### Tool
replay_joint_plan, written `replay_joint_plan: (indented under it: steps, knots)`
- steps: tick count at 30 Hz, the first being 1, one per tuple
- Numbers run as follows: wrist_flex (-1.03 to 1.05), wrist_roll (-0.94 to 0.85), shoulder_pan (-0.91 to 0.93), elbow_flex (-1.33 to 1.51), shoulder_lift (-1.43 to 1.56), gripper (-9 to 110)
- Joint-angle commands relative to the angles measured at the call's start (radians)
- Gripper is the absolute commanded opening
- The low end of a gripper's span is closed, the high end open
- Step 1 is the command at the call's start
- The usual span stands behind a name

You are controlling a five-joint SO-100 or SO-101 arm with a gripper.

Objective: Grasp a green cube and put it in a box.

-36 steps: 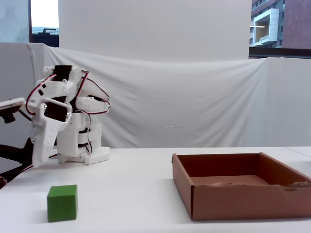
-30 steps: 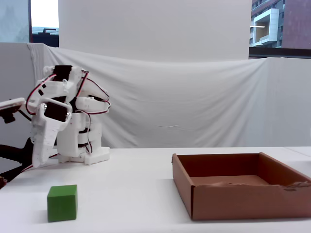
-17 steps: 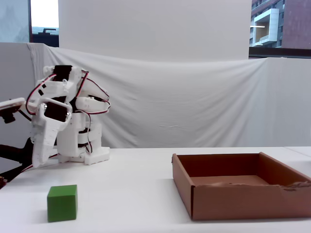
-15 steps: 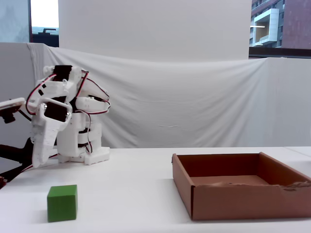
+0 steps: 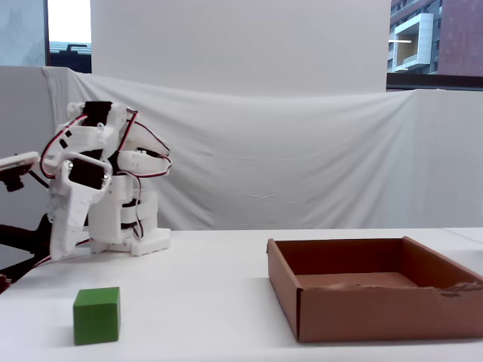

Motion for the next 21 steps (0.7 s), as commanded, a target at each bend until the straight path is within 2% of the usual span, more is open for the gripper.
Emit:
replay_joint_plan:
  steps: [1,6,12,21]
  knots:
    - [-0.003,-0.014,-0.005,-0.008,0.002,22]
    - [-0.043,-0.014,0.043,-0.008,0.002,22]
    - [-0.046,-0.021,0.015,-0.006,0.002,22]
    - [-0.063,-0.132,0.009,-0.021,0.0,22]
